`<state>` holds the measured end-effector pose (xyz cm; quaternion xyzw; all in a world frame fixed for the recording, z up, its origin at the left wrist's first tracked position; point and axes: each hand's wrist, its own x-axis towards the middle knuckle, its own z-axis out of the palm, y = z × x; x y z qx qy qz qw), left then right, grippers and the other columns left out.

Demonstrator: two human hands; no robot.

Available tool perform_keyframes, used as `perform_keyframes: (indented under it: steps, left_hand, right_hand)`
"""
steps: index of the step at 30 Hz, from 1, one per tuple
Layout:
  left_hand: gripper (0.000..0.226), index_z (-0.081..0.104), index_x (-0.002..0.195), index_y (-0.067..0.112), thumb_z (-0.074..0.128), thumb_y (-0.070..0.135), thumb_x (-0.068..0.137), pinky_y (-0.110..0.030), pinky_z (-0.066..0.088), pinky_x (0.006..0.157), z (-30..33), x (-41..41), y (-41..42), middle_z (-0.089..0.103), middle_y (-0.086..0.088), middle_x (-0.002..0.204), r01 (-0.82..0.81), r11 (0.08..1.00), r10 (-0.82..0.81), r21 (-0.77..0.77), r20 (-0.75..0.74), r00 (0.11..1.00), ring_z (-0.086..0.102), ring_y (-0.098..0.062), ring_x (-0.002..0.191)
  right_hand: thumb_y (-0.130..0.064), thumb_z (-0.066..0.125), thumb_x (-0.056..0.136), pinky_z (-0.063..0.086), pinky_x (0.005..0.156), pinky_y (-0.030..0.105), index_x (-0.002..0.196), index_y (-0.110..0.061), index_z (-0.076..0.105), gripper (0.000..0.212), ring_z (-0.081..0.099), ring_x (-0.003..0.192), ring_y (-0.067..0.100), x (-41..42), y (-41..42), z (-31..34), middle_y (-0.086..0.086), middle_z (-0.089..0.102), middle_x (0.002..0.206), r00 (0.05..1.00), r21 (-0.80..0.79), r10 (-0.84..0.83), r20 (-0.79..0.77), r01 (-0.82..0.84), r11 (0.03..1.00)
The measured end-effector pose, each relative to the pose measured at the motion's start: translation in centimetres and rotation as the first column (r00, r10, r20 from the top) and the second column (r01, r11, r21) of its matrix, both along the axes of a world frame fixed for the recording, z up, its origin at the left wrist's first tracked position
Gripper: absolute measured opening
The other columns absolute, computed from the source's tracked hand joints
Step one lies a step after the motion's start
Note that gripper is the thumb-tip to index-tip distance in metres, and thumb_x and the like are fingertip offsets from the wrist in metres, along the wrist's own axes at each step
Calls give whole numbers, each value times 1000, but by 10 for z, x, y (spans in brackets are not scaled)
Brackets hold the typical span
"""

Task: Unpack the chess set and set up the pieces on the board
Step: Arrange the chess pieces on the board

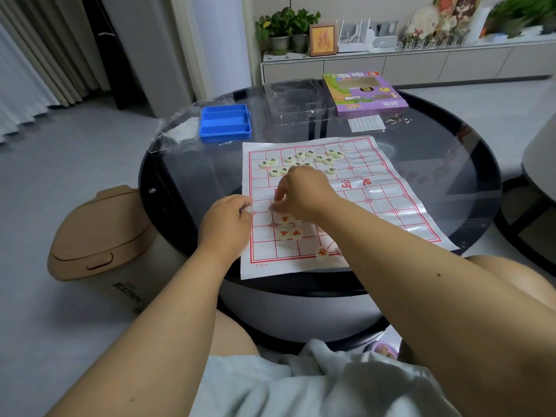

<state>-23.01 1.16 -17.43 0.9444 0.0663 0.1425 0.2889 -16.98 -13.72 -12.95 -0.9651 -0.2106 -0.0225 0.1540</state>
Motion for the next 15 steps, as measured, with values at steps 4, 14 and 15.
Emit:
perform_keyframes:
  steps: [4,14,15]
  left_hand:
    - [27,67,110,23,42,22,100,-16,41,59,2,-1,-1,63,10,113,9,1000,-9,-25,-5,1000,57,-9,91]
    - [23,66,110,22,45,24,100,-20,48,61,2,-1,-2,63,8,112,0,999,-1,-47,-10,1000,61,-11,92]
    - [23,66,111,22,45,24,100,-21,50,62,2,-1,-2,63,8,112,0,999,-1,-50,-10,1000,62,-11,93]
  right_hand:
    - [-40,71,79,49,76,30,100,-26,74,26,52,89,11,-30,-32,12,-7,60,94,996,185,93,10,-93,978]
    - [-40,69,81,42,83,29,105,-28,73,27,46,92,10,-82,-69,-8,-9,58,102,983,109,181,-4,-179,978]
    - [-40,69,81,42,85,30,106,-28,72,28,46,94,10,-82,-68,-9,-9,58,104,982,101,187,-5,-185,977]
